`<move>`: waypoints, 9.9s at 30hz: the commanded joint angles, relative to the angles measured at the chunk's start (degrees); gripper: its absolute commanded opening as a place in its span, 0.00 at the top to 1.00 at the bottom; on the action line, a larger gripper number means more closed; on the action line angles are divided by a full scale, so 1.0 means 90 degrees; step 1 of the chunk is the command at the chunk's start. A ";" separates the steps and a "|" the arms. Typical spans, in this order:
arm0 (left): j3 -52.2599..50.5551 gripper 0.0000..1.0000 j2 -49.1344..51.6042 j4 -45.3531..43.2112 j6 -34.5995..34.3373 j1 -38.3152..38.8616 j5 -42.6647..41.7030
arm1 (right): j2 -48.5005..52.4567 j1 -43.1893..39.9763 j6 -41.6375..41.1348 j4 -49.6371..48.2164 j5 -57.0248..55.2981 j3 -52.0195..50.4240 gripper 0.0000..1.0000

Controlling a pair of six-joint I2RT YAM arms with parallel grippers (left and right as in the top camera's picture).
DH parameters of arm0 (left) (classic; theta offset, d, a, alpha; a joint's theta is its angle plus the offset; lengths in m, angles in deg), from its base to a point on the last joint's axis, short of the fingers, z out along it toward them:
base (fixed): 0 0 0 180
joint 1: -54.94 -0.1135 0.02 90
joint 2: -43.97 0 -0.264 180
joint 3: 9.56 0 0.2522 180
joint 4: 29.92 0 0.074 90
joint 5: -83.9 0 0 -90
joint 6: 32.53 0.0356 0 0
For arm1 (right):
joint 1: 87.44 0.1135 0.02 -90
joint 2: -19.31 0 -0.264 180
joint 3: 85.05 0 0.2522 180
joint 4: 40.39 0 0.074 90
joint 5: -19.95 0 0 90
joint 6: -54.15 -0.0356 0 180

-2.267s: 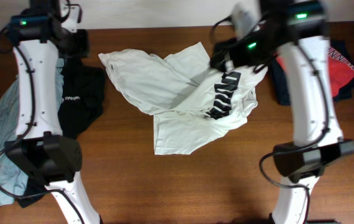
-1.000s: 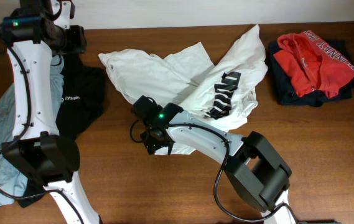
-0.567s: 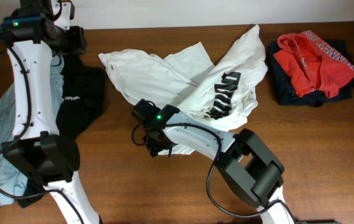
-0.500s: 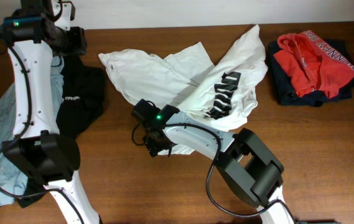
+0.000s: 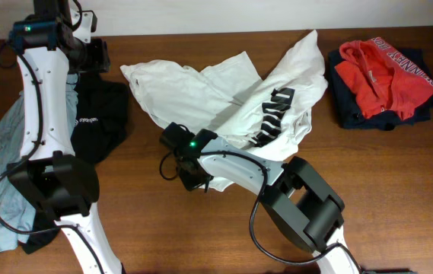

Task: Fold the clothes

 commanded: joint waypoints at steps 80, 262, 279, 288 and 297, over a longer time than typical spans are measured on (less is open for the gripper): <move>0.0107 0.99 0.2878 -0.2227 -0.1889 0.0646 0.0886 | -0.1025 -0.3837 0.1382 0.2941 0.0707 0.1115 0.96; 0.2482 0.01 0.1192 -0.0529 -0.0719 0.0826 0.1984 | 0.1637 -0.6171 0.2900 0.3337 0.2436 0.8354 0.01; 0.2341 0.01 -0.1018 0.2727 -0.2079 0.0826 0.1280 | -0.0294 -0.5943 0.2336 0.5396 0.2319 0.8208 0.02; 0.0556 0.01 -0.2314 0.2725 -0.2062 0.0823 0.1430 | -0.2118 -0.5183 0.1809 0.5396 0.0323 0.5717 0.01; -0.2837 0.01 -0.3534 0.2033 -0.2803 0.0758 0.2331 | -0.3157 -0.4813 0.0758 0.5136 0.0736 0.2164 0.01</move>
